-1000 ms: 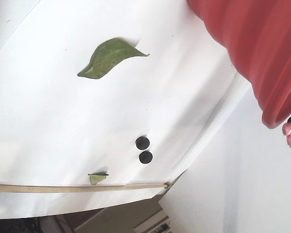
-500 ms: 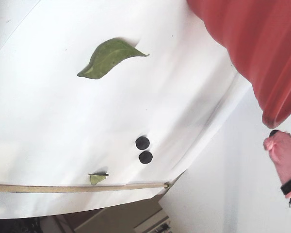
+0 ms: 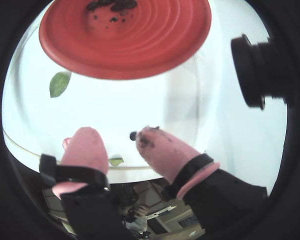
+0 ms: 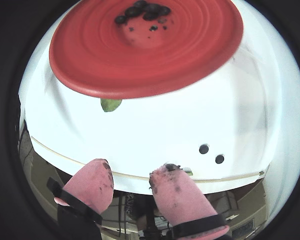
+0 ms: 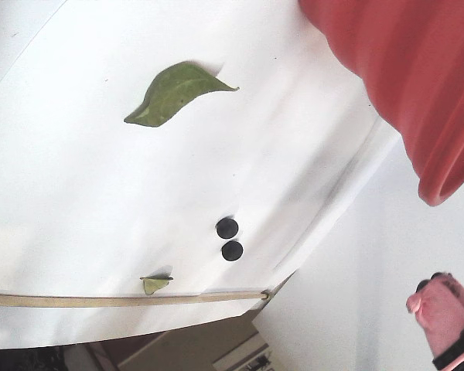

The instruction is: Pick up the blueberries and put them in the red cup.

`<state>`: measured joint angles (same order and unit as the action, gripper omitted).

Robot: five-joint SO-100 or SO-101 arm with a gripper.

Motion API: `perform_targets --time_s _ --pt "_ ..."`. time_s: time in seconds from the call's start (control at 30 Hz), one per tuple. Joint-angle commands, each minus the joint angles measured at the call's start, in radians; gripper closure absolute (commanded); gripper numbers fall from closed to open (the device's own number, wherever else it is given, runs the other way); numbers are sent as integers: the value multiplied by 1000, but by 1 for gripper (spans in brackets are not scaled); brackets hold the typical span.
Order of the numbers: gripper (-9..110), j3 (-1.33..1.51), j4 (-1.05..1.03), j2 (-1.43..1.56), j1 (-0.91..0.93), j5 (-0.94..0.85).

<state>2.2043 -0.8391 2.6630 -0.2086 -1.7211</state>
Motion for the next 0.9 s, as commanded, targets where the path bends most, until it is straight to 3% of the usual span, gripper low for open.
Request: perform_targets --time_s 0.0,0.43,0.87 --pt "87 -5 -78 112 46 -9" --pt "87 107 -178 132 184 -60" --pt "87 261 -78 77 304 -132"
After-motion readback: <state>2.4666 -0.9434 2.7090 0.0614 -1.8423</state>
